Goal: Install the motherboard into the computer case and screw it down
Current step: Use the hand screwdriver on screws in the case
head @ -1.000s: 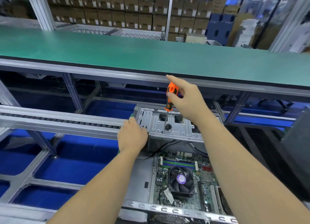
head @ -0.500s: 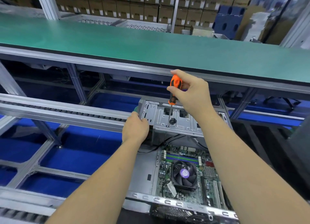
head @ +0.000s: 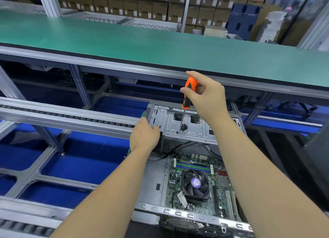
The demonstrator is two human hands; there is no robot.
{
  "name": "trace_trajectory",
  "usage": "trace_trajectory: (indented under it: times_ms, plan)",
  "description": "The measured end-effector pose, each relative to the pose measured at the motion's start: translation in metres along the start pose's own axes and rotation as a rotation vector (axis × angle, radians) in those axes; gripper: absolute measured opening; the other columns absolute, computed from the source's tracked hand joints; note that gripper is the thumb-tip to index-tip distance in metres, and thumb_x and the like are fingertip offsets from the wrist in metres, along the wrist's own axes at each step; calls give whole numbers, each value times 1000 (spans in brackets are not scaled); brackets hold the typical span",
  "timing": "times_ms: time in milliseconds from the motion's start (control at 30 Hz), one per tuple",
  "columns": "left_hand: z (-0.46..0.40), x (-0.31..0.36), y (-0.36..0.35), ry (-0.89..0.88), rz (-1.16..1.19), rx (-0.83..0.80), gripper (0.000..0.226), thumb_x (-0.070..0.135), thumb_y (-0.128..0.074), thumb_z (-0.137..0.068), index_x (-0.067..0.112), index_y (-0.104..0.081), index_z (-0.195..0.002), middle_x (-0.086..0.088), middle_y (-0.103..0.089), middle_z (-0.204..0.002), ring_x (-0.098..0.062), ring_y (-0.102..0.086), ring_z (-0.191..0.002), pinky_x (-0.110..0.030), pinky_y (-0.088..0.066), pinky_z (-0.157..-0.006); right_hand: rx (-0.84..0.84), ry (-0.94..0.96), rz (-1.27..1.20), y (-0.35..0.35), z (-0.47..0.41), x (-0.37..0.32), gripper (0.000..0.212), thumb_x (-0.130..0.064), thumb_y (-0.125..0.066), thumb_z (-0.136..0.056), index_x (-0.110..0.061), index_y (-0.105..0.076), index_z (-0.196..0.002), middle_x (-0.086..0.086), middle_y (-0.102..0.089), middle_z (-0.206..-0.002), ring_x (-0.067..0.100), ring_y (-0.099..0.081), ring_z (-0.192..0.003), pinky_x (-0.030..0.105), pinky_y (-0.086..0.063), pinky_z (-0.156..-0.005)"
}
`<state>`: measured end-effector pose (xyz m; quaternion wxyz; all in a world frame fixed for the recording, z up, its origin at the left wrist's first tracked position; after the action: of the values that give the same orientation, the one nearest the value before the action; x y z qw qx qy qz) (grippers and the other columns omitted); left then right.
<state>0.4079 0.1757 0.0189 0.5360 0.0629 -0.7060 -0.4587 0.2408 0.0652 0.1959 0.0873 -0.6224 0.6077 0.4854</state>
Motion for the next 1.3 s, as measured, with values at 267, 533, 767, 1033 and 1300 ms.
trace_trajectory:
  times_ms: [267, 533, 767, 1033, 1300]
  plan:
    - [3, 3, 1, -4, -36, -10, 21, 28, -47, -92, 13, -50, -107, -5, -62, -103, -27, -61, -83, -45, -56, -74, -13, 30, -7, -3, 1, -4, 45, -13, -72, -93, -19, -64, -138, -5, -67, -101, 18, -63, -88, 34, -54, -96]
    - [5, 4, 2, -8, -57, -9, 22, 26, -45, -91, 12, -51, -107, -7, -64, -102, -28, -62, -84, -45, -56, -75, 43, 37, 12, -1, 4, 2, 43, -17, -74, -92, -22, -67, -133, -5, -65, -84, 22, -56, -77, 40, -55, -90]
    - [6, 7, 2, -21, -65, -9, 19, 25, -46, -91, 11, -51, -104, -8, -63, -101, -29, -61, -84, -45, -56, -75, -98, -10, -90, -18, 12, 12, 59, -5, -67, -95, -35, -50, -142, 0, -64, -96, 25, -66, -83, 44, -59, -86]
    - [10, 10, 4, -34, -82, 19, 19, 25, -45, -91, 11, -52, -102, -6, -62, -99, -25, -60, -85, -42, -55, -73, 210, 316, -146, 79, -25, -75, 74, -6, -64, -90, -38, -37, -150, -11, -56, -99, 29, -65, -76, 39, -62, -72]
    - [20, 74, -9, -566, -322, 96, 27, 26, -52, -97, 22, -62, -121, 5, -61, -118, -19, -53, -106, -34, -45, -89, 284, 20, -141, 112, -6, -3, 74, -3, -67, -90, -40, -39, -149, 0, -62, -101, 37, -68, -82, 47, -63, -76]
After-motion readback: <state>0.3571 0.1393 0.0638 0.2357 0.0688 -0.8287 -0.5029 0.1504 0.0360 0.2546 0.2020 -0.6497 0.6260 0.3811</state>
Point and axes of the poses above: each hand's wrist, its own z-axis away from the middle knuckle, its own y-axis out of the back of the hand, x = y × z, the point moved 9 cm from there along -z, towards the middle knuckle
